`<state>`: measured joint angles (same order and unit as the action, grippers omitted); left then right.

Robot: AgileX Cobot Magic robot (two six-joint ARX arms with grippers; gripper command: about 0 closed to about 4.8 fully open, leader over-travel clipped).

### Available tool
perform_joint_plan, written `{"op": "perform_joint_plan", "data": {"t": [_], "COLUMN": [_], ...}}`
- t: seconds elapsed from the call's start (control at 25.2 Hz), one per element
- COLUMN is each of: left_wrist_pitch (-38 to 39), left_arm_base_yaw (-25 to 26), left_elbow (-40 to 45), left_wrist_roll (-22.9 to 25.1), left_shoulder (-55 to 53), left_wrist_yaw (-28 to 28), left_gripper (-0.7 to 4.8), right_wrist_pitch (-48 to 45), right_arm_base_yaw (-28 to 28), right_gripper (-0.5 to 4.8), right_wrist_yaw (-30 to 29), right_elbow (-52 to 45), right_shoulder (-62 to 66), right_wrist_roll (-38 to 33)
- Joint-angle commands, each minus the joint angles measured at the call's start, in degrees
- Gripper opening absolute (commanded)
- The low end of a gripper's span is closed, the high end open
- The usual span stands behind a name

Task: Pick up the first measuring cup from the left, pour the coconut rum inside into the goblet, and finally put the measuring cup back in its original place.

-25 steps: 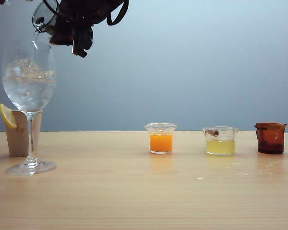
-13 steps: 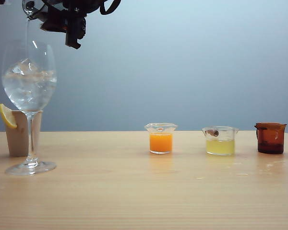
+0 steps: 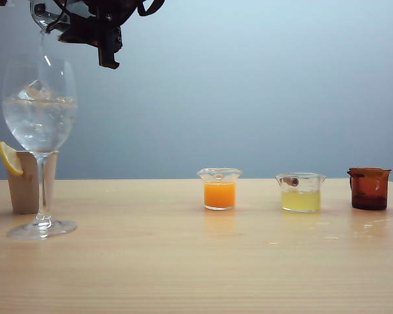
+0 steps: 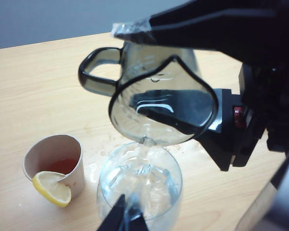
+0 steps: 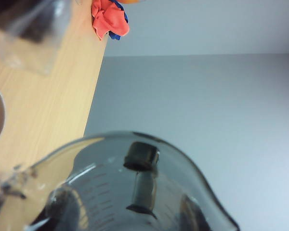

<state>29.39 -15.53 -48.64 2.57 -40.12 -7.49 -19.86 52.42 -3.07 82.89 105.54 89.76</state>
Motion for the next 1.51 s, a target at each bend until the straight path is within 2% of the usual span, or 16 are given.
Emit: {"op": "perform_joint_plan", "data": {"t": [0.04, 0.48, 0.83, 0.91, 0.99, 1.03, 1.27, 1.35, 1.39, 1.43, 1.51], "left_wrist_pitch": [-0.72, -0.72, -0.72, -0.72, -0.72, -0.72, -0.72, -0.72, -0.72, -0.72, -0.72], "left_arm_base_yaw": [-0.07, -0.07, -0.07, -0.07, -0.07, -0.07, -0.07, -0.07, -0.07, -0.07, -0.07], "left_elbow": [-0.17, -0.17, -0.17, -0.17, -0.17, -0.17, -0.17, -0.17, -0.17, -0.17, -0.17], "left_wrist_roll": [-0.20, -0.20, -0.20, -0.20, -0.20, -0.20, -0.20, -0.20, -0.20, -0.20, -0.20], "left_shoulder": [0.11, 0.11, 0.11, 0.11, 0.11, 0.11, 0.11, 0.11, 0.11, 0.11, 0.11], "left_wrist_yaw": [-0.26, -0.26, -0.24, -0.26, -0.26, -0.26, -0.26, -0.26, -0.26, -0.26, -0.26], "left_gripper": [-0.03, -0.03, -0.03, -0.03, -0.03, -0.03, -0.03, -0.03, -0.03, -0.03, -0.03], "right_wrist_pitch": [-1.38, -1.44, -1.18, -0.94, -0.74, -1.01, -1.40, -1.38, -1.25, -1.25, -1.44], "right_arm_base_yaw": [0.02, 0.13, 0.17, 0.17, -0.04, -0.28, -1.60, -2.10, -2.84, -2.95, -4.17], "right_gripper": [1.56, 1.56, 1.56, 1.56, 1.56, 1.56, 1.56, 1.56, 1.56, 1.56, 1.56], "right_wrist_yaw": [-0.07, -0.07, -0.11, -0.07, 2.14, 5.53, 14.19, 19.12, 22.05, 23.02, 25.51], "right_elbow": [0.26, 0.24, 0.24, 0.24, 0.24, 0.24, 0.24, 0.22, 0.04, -0.15, -2.25], "right_shoulder": [-0.50, -0.50, -0.50, -0.50, -0.50, -0.50, -0.50, -0.50, -0.50, -0.50, -0.50], "right_wrist_roll": [2.49, 7.82, 7.54, 3.78, -3.96, -9.66, -28.50, -38.38, -47.56, -51.21, -62.84]}}
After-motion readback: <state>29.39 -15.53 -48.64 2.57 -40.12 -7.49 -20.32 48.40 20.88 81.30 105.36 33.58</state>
